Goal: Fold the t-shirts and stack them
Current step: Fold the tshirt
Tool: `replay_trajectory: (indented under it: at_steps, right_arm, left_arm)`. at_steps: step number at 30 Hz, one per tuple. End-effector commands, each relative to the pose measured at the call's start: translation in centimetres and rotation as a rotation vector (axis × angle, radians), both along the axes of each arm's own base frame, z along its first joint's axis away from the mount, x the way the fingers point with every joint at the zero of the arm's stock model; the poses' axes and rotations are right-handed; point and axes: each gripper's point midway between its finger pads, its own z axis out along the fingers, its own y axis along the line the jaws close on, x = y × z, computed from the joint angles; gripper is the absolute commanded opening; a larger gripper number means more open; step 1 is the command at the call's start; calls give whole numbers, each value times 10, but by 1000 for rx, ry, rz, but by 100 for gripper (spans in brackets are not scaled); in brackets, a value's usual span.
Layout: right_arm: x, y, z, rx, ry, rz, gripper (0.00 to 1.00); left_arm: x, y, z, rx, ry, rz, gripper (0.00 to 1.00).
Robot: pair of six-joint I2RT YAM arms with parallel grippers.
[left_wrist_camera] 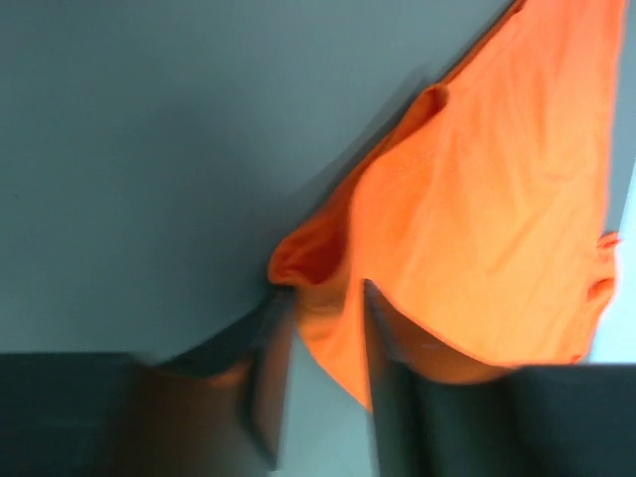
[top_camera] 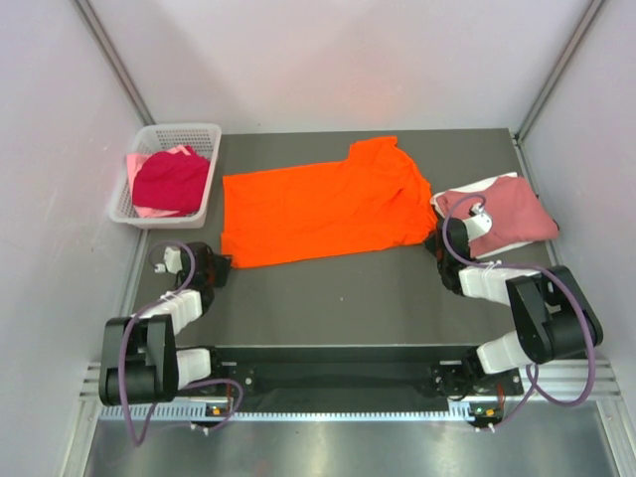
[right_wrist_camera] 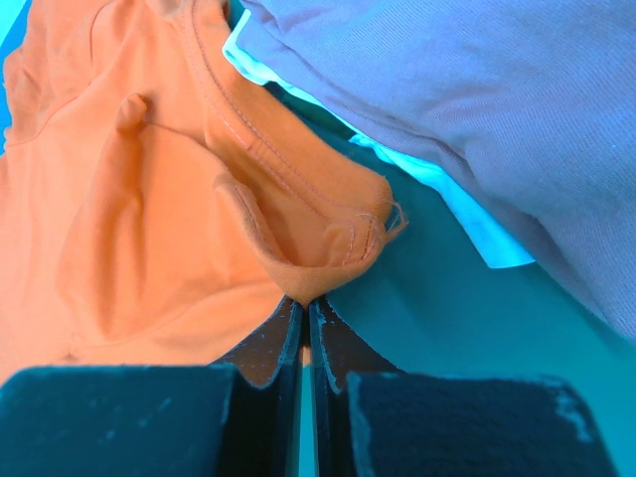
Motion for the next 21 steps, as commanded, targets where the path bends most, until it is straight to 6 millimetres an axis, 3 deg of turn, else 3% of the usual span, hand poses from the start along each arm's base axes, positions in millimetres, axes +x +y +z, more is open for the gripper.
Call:
replay_trajectory:
  at_steps: [1,5,10,17,20,21]
  right_arm:
    - [9,1,24,-14,-82,-15,0]
    - [9,2,27,-30,-84,-22,0]
    - [6,-5,30,-58,-59,-80,0]
    - [3,-13,36,-106,-8,-167,0]
    - [4,-11,45,-110,19,-172,0]
    - [11,-8,64,-100,-11,-171,0]
  left_arm:
    - [-9,2,-19,-1,72,10,33]
    - [-8,4,-23,0,84,23,0]
    - [-9,11,-22,42,132,34,0]
    - [-3,19,2,78,130,54,0]
    - [7,17,16,52,101,62,0]
    - [11,17,21,50,97,58,0]
